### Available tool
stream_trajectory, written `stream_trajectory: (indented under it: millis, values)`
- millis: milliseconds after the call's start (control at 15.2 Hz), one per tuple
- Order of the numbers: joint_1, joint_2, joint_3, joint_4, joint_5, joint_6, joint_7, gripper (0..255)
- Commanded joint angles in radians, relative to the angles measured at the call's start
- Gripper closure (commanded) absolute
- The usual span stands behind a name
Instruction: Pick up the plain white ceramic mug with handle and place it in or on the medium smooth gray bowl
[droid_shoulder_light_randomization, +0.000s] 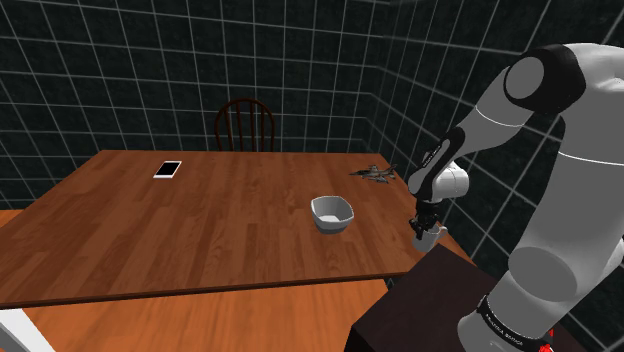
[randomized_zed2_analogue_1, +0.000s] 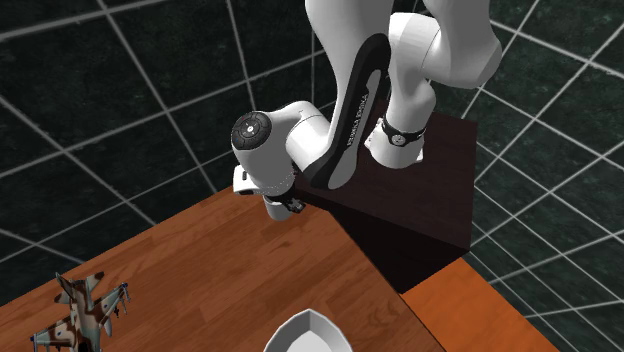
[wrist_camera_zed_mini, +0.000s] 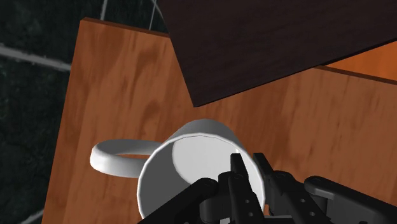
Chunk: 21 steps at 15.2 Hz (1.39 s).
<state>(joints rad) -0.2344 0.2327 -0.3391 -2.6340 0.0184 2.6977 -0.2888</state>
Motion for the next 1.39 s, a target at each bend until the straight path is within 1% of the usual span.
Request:
stream_trajectory:
  millis: [0,594,924,1320]
  values:
    - [0.000,0.000,0.000,0.000,0.000,0.000,0.000,255]
    - [0.024,-0.158,-0.045,-0.013,-0.100,-0.137,0.064,255]
    - [0.024,-0.240,-0.052,-0.011,-0.143,-0.218,0.092,255]
    - [0.020,-0.332,-0.050,0.001,-0.179,-0.318,0.115,255]
